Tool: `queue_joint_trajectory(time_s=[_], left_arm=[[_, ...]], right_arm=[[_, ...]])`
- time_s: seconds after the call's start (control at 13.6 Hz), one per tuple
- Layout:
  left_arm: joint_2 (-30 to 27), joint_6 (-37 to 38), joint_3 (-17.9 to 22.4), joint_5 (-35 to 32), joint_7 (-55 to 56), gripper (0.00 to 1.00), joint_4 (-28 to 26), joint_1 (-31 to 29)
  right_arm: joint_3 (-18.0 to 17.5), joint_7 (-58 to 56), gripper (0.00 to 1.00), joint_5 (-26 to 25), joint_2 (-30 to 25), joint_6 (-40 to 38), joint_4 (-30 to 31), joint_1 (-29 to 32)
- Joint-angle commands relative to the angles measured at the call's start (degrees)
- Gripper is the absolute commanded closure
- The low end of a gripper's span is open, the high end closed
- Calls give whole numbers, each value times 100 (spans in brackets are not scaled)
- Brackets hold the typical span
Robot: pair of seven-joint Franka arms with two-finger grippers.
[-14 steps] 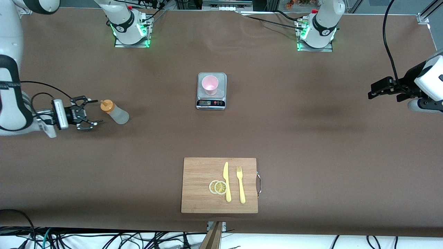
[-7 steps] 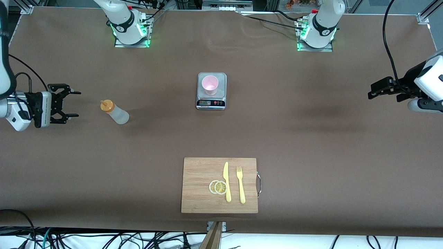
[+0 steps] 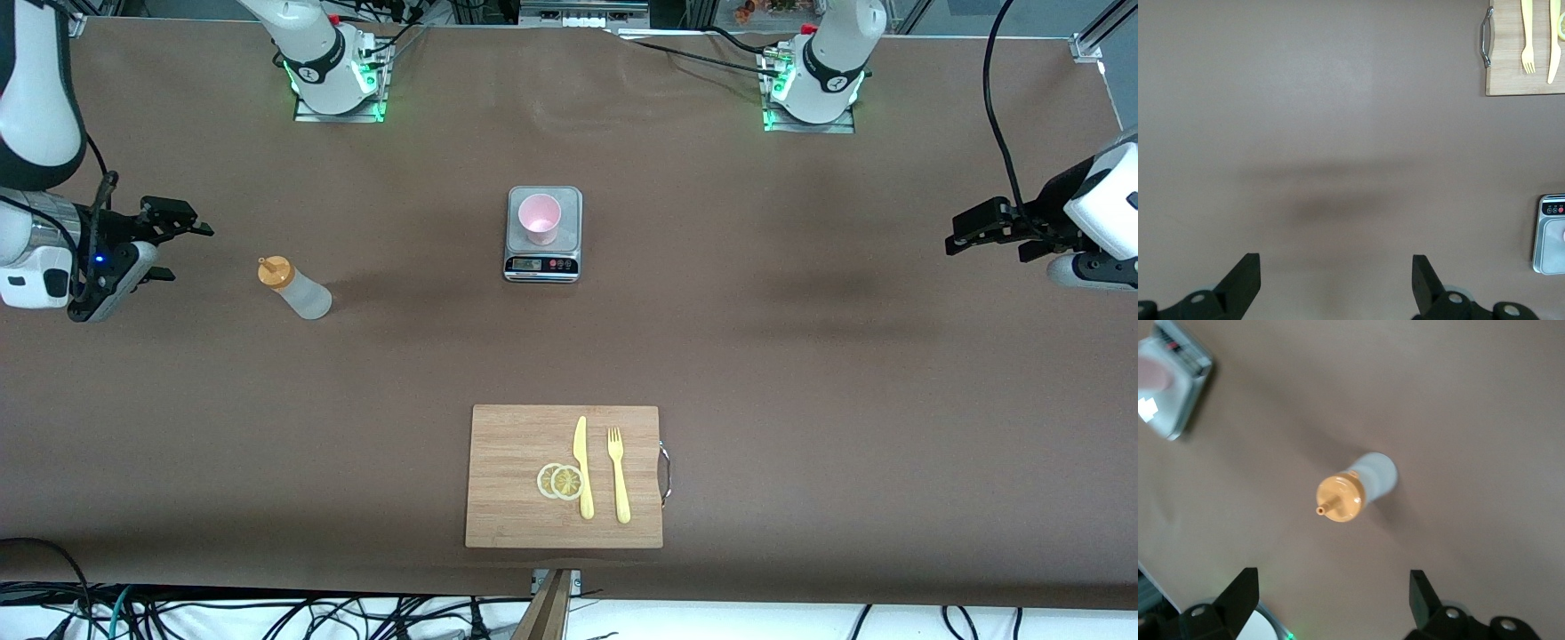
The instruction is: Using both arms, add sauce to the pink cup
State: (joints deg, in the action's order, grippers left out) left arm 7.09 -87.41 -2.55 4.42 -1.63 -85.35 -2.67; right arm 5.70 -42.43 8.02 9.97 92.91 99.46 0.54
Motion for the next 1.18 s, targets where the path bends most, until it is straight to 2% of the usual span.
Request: queue_joint_trajectory(time_s=[0.0,0.15,0.37,0.74,1.1], left_arm=[[64,119,1,-99,-110,0,168,20],[55,119,1,-99,-110,0,168,20],[64,119,9,-99,-110,0,168,20],[64,119,1,-99,-110,0,168,20],[64,119,1,-99,-110,0,168,20]], right_arm=[[-25,1757,0,-537,-364,149,170,-212],[-60,2797,0,-617,-574,88,152,-230],[-96,4161,0,-1013,-795,-53,74,-450],[97,4217,0,-881,-944,-588,-708,-371],[106,4296,0,-855,-1094,-607,-569,-362]])
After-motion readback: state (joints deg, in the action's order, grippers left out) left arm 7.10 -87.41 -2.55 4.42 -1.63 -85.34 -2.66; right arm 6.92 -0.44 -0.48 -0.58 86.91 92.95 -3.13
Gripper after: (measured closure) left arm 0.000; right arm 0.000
